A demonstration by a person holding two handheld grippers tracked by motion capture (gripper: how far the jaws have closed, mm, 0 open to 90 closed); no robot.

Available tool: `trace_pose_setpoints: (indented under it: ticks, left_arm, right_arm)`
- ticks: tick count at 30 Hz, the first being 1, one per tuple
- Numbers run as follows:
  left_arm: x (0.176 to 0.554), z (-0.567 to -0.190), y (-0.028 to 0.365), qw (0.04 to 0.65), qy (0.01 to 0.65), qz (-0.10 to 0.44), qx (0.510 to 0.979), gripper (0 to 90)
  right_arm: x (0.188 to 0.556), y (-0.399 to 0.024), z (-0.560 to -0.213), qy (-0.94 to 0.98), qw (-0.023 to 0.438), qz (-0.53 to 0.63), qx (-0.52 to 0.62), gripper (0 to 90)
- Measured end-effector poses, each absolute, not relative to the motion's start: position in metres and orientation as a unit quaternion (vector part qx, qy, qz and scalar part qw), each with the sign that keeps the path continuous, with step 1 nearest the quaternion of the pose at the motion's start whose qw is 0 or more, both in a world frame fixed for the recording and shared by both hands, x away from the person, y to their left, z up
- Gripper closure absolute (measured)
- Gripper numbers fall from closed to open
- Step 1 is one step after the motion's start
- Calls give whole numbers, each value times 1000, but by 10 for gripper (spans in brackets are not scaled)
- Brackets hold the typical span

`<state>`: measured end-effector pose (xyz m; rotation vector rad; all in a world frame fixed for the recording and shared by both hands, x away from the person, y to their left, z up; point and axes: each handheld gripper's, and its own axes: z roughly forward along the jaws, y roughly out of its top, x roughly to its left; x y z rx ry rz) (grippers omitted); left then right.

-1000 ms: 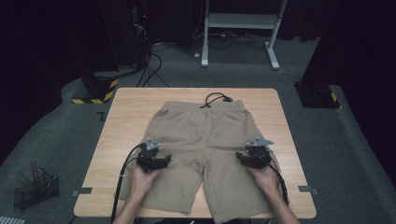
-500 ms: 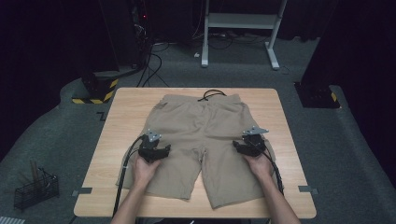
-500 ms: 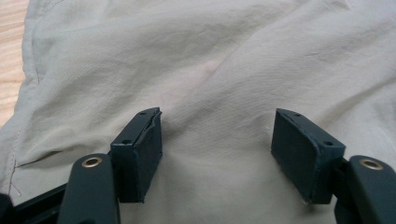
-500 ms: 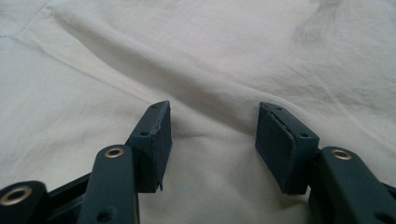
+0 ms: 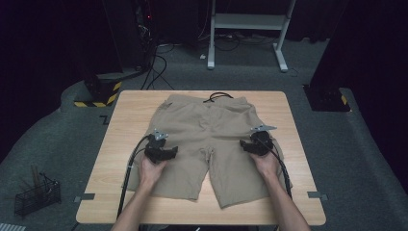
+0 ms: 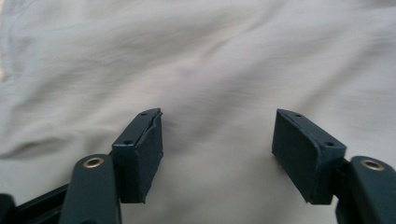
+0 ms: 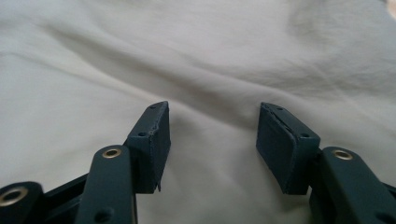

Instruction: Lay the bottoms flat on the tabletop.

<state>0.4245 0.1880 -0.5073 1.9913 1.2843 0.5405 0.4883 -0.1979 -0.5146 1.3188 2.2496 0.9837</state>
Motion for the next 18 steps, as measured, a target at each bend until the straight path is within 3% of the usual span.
trace_pose_setpoints:
  ticks: [6,10,12,15,18]
  left_arm:
    - [372,-495,175,360,464,184,788,334]
    - [361,-506,166,337,449,158,812,377]
    - [361,-512,163,312,442,160,826,467]
    - [358,-512,160,313,436,173,826,534]
    - [354,-511,159,310,416,168,838,730]
  right_arm:
    - [436,-186,-503,817,188,362,408,498]
    - [413,-181,-507,831,172,358,390,523]
    - [408,-180,-512,835,163,353,389,526]
    - [404,-180,-518,838,158,349,389,519]
    - [401,-179,-519,837,162,351,387,501]
